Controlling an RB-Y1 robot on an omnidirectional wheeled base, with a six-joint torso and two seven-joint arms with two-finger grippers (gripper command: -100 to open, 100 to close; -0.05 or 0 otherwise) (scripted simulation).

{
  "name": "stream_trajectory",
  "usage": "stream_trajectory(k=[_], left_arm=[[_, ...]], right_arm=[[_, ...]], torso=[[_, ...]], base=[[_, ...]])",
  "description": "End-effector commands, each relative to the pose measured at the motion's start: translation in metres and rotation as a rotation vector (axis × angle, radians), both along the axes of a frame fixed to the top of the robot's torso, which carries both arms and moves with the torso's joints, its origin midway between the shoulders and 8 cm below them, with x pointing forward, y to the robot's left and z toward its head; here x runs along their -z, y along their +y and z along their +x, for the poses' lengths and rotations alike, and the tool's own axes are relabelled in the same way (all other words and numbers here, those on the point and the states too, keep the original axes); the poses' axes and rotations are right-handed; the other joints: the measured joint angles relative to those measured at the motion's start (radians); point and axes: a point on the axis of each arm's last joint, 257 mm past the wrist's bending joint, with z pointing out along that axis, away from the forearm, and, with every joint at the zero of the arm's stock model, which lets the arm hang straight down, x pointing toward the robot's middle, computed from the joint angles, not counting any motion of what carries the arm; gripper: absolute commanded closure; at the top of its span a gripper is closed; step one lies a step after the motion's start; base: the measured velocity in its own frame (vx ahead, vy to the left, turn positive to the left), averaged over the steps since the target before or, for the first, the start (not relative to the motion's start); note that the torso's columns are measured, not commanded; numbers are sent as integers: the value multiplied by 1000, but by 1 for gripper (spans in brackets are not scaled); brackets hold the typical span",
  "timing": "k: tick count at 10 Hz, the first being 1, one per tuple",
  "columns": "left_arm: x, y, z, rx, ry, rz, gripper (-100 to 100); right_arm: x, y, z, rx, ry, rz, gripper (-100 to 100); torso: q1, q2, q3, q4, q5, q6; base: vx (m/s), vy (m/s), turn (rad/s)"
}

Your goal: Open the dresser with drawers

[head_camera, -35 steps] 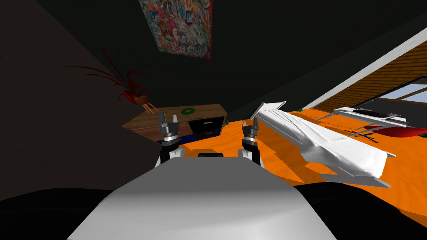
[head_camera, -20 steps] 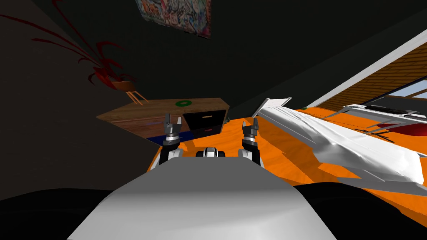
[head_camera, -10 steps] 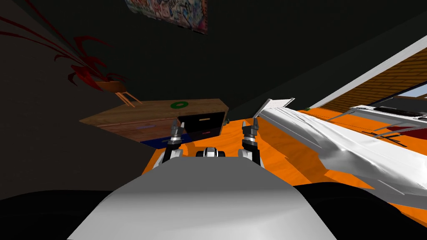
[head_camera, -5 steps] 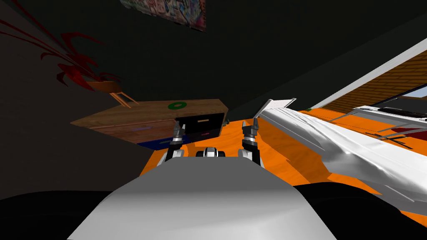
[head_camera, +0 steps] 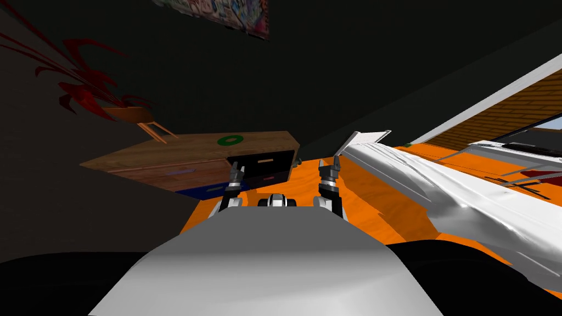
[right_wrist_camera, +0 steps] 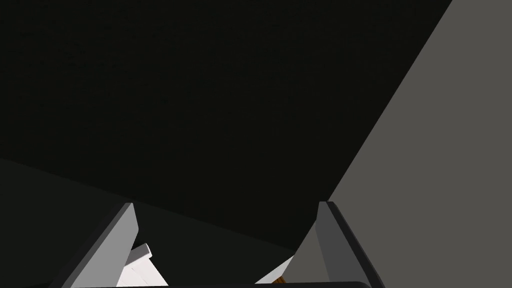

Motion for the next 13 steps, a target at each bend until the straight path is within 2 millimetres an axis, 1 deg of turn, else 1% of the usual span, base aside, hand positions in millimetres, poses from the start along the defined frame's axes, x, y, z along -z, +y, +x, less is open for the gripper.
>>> stream_trajectory(k=[1, 5, 8, 11, 13], left_arm=[[24, 9, 4, -7, 53, 2, -100], [56, 20, 6, -22, 120, -4, -100], [83, 24, 7, -43, 171, -39, -100], [111, 17, 6, -68, 213, -109, -100], [127, 5, 6, -85, 233, -176, -100]], right_arm=[[0, 0, 0, 0, 0, 0, 0], [0, 0, 0, 0, 0, 0, 0], [0, 0, 0, 0, 0, 0, 0], [0, 0, 0, 0, 0, 0, 0], [0, 0, 0, 0, 0, 0, 0]], torso=[[0, -1, 0, 0, 0, 0], [1, 2, 1, 0, 0, 0], [0, 0, 0, 0, 0, 0], [1, 2, 1, 1, 0, 0], [1, 1, 1, 0, 0, 0]], base=[[100, -55, 8], [70, -41, 9], [94, -56, 11], [79, -54, 10], [70, -43, 8]])
